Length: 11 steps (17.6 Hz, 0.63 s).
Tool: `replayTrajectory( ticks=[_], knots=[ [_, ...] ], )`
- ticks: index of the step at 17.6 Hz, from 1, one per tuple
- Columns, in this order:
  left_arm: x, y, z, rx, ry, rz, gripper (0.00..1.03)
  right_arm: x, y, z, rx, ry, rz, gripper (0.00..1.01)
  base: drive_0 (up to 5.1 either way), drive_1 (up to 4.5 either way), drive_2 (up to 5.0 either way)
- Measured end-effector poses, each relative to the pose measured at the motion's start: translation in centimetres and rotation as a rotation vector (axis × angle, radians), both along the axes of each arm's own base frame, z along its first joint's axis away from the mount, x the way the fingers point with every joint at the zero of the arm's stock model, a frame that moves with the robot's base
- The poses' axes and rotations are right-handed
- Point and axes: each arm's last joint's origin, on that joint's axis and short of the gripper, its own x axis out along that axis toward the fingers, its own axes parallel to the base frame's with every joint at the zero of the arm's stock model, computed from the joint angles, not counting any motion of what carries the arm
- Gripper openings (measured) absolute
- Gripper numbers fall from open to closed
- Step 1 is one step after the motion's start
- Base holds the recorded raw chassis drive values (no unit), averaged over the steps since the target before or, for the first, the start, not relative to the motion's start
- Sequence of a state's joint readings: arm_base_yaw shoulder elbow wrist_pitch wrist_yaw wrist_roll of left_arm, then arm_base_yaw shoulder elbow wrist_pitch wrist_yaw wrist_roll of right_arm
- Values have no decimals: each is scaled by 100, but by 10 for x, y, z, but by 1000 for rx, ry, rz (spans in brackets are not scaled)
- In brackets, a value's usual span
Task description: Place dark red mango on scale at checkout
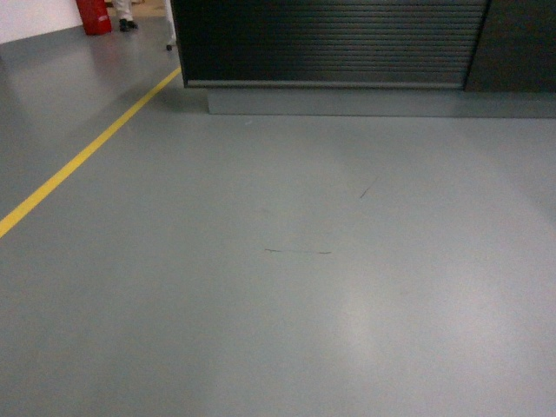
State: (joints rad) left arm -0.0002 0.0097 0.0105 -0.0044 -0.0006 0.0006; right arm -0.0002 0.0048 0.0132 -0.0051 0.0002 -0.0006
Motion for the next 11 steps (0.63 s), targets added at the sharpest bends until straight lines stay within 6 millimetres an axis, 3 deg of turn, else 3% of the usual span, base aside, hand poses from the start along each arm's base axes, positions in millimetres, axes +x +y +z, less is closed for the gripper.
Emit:
replayTrajectory(
  ticks=[8,11],
  knots=[
    [0,0,0,0,-1,0,98,0,0,0,0,-2,0,98,0,0,0],
    [0,0,0,0,-1,0,98,0,0,0,0,-1,0,98,-2,413,-417]
  ],
)
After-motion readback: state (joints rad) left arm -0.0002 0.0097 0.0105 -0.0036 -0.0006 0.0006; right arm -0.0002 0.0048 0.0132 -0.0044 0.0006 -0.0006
